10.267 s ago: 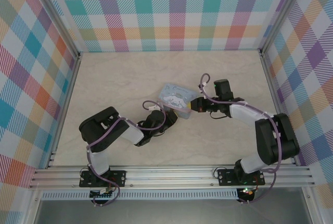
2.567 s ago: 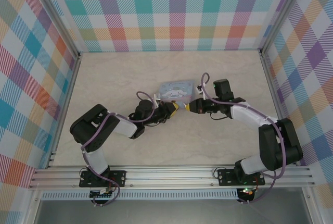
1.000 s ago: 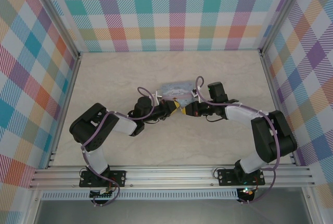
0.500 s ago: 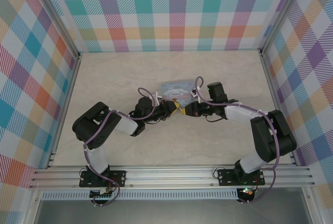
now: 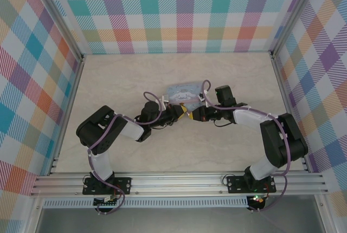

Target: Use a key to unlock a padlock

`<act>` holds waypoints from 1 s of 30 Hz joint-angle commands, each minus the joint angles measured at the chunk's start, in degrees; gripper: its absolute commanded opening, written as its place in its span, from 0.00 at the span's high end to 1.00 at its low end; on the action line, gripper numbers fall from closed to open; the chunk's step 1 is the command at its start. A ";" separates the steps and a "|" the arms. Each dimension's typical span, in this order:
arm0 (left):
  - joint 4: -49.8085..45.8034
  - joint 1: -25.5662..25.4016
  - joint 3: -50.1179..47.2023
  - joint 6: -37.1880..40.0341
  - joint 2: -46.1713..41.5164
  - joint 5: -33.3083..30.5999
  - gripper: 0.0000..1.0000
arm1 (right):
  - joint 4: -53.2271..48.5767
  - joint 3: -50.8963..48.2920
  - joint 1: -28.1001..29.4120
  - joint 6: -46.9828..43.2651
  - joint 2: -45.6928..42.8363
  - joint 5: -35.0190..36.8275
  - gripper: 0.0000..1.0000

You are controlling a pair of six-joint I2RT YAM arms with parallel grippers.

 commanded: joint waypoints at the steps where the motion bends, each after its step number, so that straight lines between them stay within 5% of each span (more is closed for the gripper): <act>1: 7.26 -0.58 2.53 -1.03 -2.58 2.37 1.00 | -2.32 -2.11 1.25 -0.51 -1.91 -0.33 0.98; 13: 7.39 -0.56 1.89 -1.10 -2.89 0.78 1.00 | 0.54 -6.67 -1.90 3.41 -8.30 -1.48 0.97; 30: 7.95 -0.52 1.97 0.83 -3.04 4.55 1.00 | 10.04 -7.39 -3.04 12.16 -4.85 -8.71 0.97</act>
